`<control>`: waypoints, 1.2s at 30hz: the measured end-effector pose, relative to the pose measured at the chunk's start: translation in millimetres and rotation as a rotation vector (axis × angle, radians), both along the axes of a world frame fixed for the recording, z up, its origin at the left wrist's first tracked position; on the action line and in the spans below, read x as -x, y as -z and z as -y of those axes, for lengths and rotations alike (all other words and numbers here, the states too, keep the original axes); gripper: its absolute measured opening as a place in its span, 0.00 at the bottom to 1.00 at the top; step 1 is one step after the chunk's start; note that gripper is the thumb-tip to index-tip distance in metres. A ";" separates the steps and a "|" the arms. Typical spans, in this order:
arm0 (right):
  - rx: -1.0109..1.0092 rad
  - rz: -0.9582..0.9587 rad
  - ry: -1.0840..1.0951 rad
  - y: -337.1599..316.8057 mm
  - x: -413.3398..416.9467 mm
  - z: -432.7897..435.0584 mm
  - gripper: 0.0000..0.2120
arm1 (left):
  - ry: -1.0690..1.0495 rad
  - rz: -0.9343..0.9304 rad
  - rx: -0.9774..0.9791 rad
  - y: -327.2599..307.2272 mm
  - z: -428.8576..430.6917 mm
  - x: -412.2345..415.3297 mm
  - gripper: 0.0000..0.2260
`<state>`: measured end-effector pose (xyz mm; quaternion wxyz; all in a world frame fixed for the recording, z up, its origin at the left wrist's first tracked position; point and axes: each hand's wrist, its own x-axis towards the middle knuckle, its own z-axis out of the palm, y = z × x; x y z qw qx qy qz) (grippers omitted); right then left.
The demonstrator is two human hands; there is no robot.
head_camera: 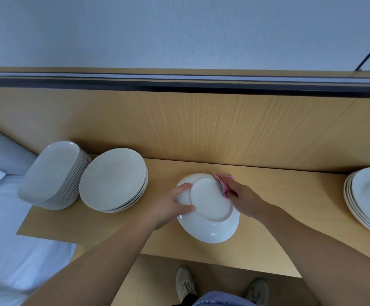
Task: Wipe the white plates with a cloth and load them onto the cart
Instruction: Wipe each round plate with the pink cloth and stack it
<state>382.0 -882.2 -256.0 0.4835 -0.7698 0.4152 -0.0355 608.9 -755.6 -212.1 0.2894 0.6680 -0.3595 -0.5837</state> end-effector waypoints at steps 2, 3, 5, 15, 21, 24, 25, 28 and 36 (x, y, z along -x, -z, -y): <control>0.023 0.013 -0.048 -3.5 -5.3 6.8 0.30 | -0.029 0.000 -0.004 0.7 4.2 -1.1 0.31; 0.040 0.007 -0.068 -2.6 -6.6 10.0 0.31 | -0.029 0.019 0.000 2.1 4.8 -1.6 0.32; 0.033 -0.055 -0.086 -3.0 -9.2 15.4 0.32 | -0.010 0.067 0.003 5.6 3.3 -1.9 0.33; -0.029 0.003 0.109 11.6 4.6 -17.5 0.32 | -0.008 0.129 -0.002 16.2 -7.4 -0.5 0.33; 0.035 0.053 0.227 29.4 20.1 -67.5 0.29 | -0.003 0.166 0.003 16.0 -10.2 1.0 0.33; 0.056 0.110 0.236 24.5 18.9 -55.0 0.29 | 0.042 0.151 0.018 16.4 -11.8 -0.3 0.35; 0.057 0.120 0.241 22.0 17.6 -48.7 0.29 | 0.040 0.113 0.013 16.1 -11.8 -0.8 0.35; 0.051 0.124 0.222 17.3 14.3 -39.6 0.30 | -0.075 0.079 0.019 16.7 -10.3 -0.8 0.33; 0.153 0.044 0.299 15.4 12.0 -109.3 0.21 | -0.130 0.115 0.062 16.7 -8.4 4.9 0.31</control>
